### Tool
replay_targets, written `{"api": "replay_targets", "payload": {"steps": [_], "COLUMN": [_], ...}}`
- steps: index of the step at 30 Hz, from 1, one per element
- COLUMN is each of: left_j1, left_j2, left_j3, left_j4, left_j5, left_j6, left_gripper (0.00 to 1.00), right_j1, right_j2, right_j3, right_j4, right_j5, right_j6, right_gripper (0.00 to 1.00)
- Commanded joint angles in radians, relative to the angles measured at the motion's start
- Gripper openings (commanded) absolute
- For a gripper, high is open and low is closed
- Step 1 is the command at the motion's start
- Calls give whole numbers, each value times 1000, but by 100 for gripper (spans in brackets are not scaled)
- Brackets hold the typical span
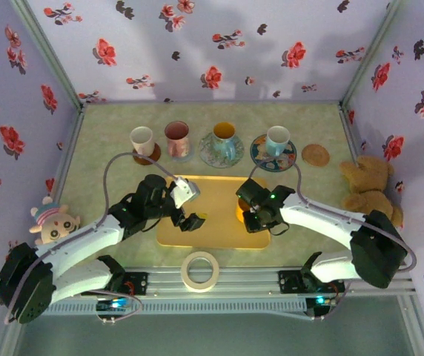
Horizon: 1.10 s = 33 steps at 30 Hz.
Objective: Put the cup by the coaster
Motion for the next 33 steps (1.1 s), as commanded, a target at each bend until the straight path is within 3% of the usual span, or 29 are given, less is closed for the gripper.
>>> {"api": "replay_targets", "payload": {"steps": [1, 10, 16, 33], "left_j1": [-8, -7, -8, -8], "left_j2": [13, 23, 12, 9], "left_j3": [1, 15, 24, 180], "left_j4": [19, 23, 29, -44], "left_j5": [9, 7, -14, -31], "left_j6": [6, 7, -17, 7], "left_gripper": [100, 100, 100, 100], "right_j1": [4, 4, 4, -41], "right_j2": [-22, -30, -42, -101], "right_j3": [-7, 5, 32, 242], "right_j4": [-3, -7, -28, -140], "right_j5": [47, 52, 66, 147], "right_j6": [11, -1, -6, -104], "right_gripper": [31, 20, 1, 0]}}
